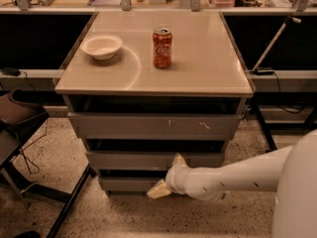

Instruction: Open middle drawer

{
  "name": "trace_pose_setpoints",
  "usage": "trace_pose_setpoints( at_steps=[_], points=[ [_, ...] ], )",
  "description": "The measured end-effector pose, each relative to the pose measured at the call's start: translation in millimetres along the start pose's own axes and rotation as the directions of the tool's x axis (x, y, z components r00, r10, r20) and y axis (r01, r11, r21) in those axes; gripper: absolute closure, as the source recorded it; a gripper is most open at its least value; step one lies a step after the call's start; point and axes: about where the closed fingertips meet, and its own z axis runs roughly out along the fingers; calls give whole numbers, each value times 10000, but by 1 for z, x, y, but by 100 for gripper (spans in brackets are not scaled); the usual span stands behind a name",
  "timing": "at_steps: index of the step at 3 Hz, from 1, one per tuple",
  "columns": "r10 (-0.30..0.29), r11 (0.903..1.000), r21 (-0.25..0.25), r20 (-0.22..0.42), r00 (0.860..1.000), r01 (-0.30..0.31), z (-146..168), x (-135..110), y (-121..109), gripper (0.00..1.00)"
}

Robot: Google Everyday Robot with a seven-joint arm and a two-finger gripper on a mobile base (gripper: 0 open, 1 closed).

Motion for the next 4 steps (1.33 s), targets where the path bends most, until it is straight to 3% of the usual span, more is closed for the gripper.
trace_pose_setpoints(
  at_steps=[1, 2, 3, 4],
  points=[
    [113, 9998, 175, 424, 9990, -120, 11, -25, -12, 0],
    [281, 9994, 192, 432, 9987, -289, 12, -14, -18, 0],
    [256, 9993, 247, 395, 9989, -266, 28, 3, -47, 0],
    [14, 9967, 804, 815, 9967, -79, 58, -14, -105, 0]
  ],
)
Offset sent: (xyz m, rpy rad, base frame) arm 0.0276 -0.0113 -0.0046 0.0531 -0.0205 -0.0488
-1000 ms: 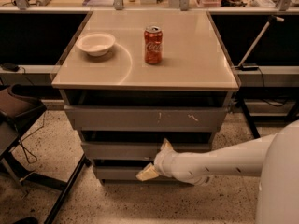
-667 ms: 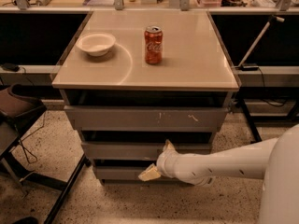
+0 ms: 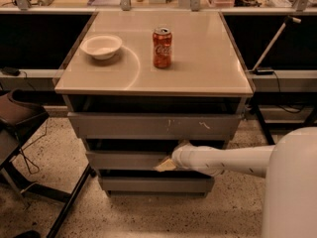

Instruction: Open middle drawer

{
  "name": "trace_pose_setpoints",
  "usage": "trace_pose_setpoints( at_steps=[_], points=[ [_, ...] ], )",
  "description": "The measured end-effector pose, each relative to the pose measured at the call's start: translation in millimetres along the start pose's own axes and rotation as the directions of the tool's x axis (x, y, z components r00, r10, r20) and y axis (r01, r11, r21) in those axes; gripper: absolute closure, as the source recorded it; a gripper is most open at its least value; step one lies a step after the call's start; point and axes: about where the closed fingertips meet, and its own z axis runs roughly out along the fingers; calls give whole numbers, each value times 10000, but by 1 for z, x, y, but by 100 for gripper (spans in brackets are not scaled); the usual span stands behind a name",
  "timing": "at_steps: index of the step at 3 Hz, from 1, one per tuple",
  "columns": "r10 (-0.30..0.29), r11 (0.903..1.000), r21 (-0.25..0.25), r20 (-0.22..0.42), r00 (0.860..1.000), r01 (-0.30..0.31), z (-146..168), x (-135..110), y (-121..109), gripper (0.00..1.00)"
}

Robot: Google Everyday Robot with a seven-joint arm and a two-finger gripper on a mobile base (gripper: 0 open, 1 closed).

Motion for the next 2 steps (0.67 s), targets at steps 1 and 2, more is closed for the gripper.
trace_pose_setpoints(
  at_steps=[1, 2],
  points=[
    [-1, 10000, -1, -2, 10000, 1, 0, 0, 0, 0],
    [-92, 9999, -122, -454, 9989, 86, 14, 12, 4, 0]
  ],
)
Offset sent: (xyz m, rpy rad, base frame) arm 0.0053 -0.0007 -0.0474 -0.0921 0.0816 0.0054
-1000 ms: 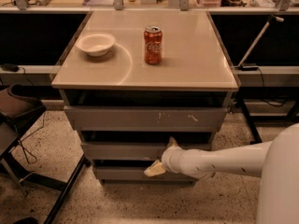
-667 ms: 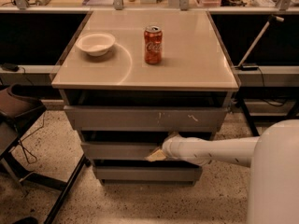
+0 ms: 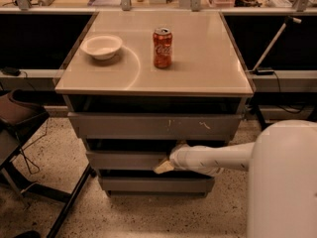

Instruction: Open middle drawer

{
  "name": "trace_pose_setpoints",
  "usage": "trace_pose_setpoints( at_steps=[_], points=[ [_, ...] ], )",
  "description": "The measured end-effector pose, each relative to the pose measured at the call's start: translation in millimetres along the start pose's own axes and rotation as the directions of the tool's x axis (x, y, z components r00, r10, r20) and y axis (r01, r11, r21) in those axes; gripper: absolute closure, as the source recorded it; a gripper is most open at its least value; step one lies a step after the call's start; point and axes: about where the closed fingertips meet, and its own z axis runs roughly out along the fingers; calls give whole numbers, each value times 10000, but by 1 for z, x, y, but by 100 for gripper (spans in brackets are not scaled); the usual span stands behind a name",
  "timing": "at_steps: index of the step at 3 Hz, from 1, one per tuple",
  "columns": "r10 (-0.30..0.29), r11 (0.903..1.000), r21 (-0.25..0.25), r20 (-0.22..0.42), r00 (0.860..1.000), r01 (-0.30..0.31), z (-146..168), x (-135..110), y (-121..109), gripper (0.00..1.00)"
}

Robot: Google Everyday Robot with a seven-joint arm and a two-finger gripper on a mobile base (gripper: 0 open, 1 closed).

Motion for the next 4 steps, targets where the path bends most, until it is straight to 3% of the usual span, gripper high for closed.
trace_pose_setpoints(
  at_steps=[1, 4],
  points=[
    [196, 9997, -130, -522, 9984, -204, 22, 15, -4, 0],
    [172, 9998, -118, -551, 9983, -179, 23, 16, -5, 66]
  ],
)
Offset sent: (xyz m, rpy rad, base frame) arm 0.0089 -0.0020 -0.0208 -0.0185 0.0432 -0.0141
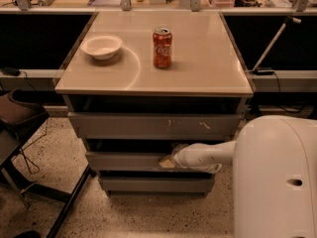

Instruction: Open middle drawer

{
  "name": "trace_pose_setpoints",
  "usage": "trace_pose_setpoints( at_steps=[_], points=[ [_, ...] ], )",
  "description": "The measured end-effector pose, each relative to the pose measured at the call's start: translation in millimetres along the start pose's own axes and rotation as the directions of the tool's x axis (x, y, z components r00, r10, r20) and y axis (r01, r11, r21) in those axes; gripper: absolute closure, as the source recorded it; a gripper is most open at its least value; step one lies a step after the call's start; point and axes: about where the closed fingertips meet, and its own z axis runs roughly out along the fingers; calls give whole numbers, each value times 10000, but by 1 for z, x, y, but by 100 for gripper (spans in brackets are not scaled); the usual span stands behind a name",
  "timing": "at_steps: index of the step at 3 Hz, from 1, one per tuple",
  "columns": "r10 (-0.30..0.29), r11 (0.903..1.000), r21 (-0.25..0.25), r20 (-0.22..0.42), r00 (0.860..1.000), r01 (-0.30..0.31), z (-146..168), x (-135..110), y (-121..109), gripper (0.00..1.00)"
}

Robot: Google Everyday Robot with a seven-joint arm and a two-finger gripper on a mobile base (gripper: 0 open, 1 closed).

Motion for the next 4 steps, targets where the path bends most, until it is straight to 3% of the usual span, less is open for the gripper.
trace_pose_setpoints(
  at_steps=[1, 2, 3, 4],
  points=[
    [0, 10000, -1, -1, 10000, 0, 0, 0, 0, 89],
    [-11, 10000, -28, -12, 10000, 11, -5, 0, 1, 100],
    [149, 9998, 160, 221, 9996, -153, -31, 14, 19, 100],
    [149, 9998, 162, 222, 9996, -153, -34, 10, 18, 100]
  ],
)
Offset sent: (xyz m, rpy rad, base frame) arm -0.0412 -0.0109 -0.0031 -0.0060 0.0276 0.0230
